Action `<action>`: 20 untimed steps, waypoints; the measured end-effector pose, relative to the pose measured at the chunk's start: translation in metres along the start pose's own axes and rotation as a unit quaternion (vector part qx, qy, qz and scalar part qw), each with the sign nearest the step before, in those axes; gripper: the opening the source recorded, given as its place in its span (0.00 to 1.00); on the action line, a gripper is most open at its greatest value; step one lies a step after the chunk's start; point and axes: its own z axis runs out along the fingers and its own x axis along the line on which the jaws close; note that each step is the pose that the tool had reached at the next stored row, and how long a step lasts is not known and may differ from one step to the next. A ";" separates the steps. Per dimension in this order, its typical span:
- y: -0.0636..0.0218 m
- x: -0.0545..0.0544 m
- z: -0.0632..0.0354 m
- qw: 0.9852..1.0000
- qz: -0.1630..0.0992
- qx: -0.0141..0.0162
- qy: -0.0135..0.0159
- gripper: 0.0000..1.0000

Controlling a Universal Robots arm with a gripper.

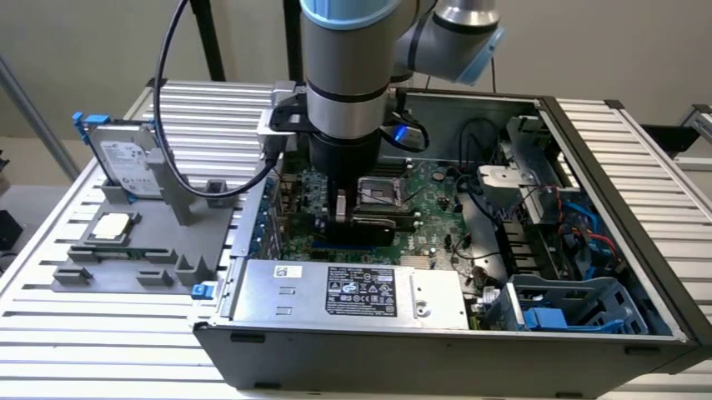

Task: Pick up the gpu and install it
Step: 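Insert the gpu into the slot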

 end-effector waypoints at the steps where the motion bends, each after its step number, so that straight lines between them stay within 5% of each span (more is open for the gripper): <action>1: 0.0001 0.000 0.0001 1.000 0.000 0.000 0.000 0.00; 20: 0.0005 -0.004 0.0048 1.000 0.000 -0.001 0.000 0.00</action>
